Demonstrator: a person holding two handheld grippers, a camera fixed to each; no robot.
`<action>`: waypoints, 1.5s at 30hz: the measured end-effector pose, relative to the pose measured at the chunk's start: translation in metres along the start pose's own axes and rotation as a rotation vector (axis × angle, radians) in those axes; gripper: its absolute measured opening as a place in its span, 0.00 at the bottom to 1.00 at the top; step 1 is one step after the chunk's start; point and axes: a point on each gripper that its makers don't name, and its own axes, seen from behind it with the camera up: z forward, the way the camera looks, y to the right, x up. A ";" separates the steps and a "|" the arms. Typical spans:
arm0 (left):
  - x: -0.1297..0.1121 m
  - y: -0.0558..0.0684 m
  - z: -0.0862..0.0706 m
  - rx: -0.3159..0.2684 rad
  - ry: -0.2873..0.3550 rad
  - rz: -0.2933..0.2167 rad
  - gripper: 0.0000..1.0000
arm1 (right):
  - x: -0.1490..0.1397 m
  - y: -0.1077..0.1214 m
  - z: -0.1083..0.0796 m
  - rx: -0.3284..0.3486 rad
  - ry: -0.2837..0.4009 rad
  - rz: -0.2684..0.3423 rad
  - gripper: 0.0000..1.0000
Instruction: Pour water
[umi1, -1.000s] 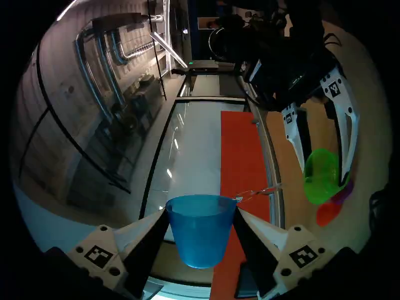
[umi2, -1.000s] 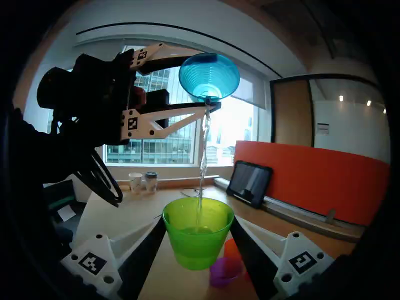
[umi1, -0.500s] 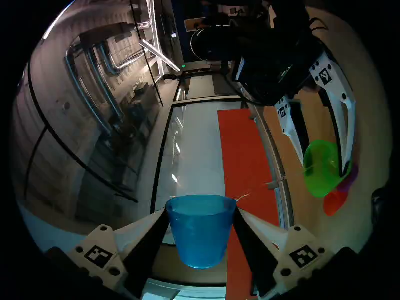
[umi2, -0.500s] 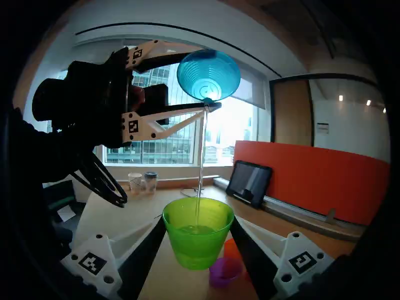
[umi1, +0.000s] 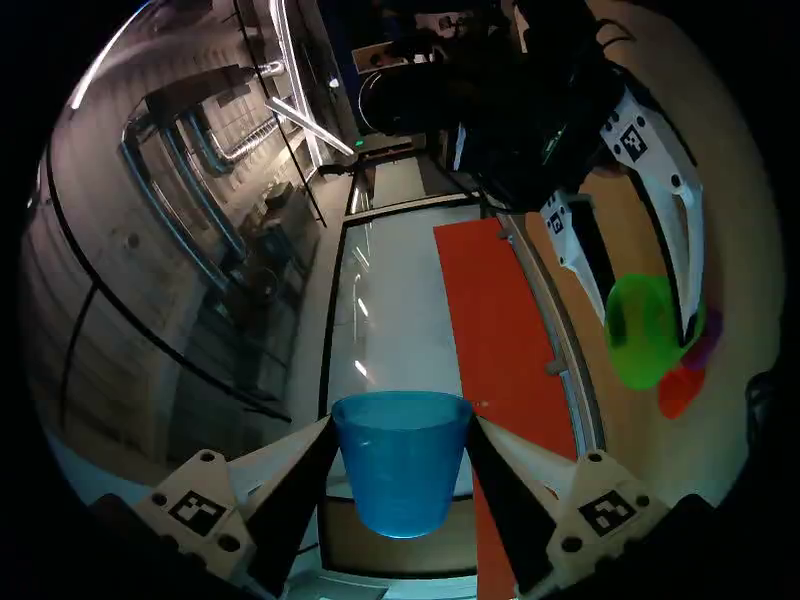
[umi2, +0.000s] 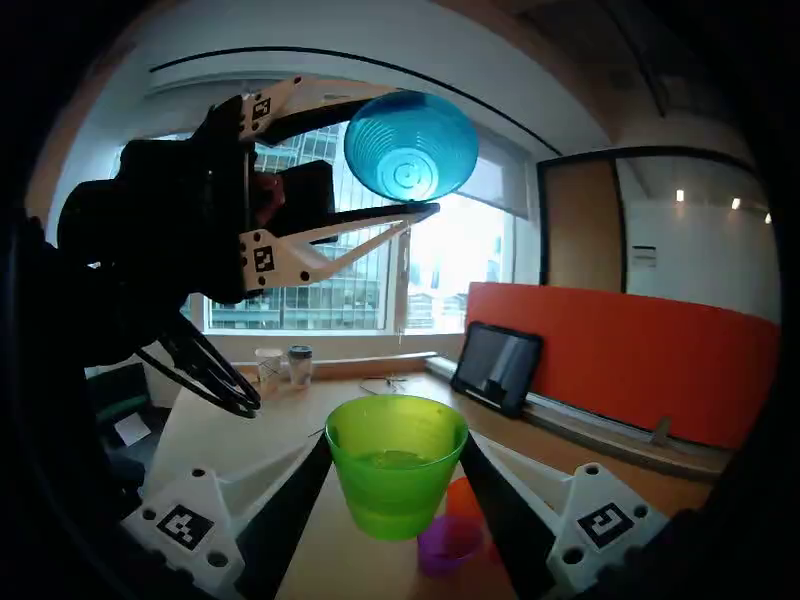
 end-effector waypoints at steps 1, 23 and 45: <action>0.000 0.000 0.000 0.000 0.001 -0.001 0.86 | 0.000 0.000 0.000 0.000 0.001 0.000 0.91; -0.020 0.001 0.004 -0.011 -0.032 -0.337 0.86 | 0.004 0.006 -0.004 -0.016 0.017 0.009 0.91; -0.055 0.009 0.002 -0.029 -0.117 -0.822 0.86 | 0.008 0.010 -0.004 -0.025 0.033 0.013 0.91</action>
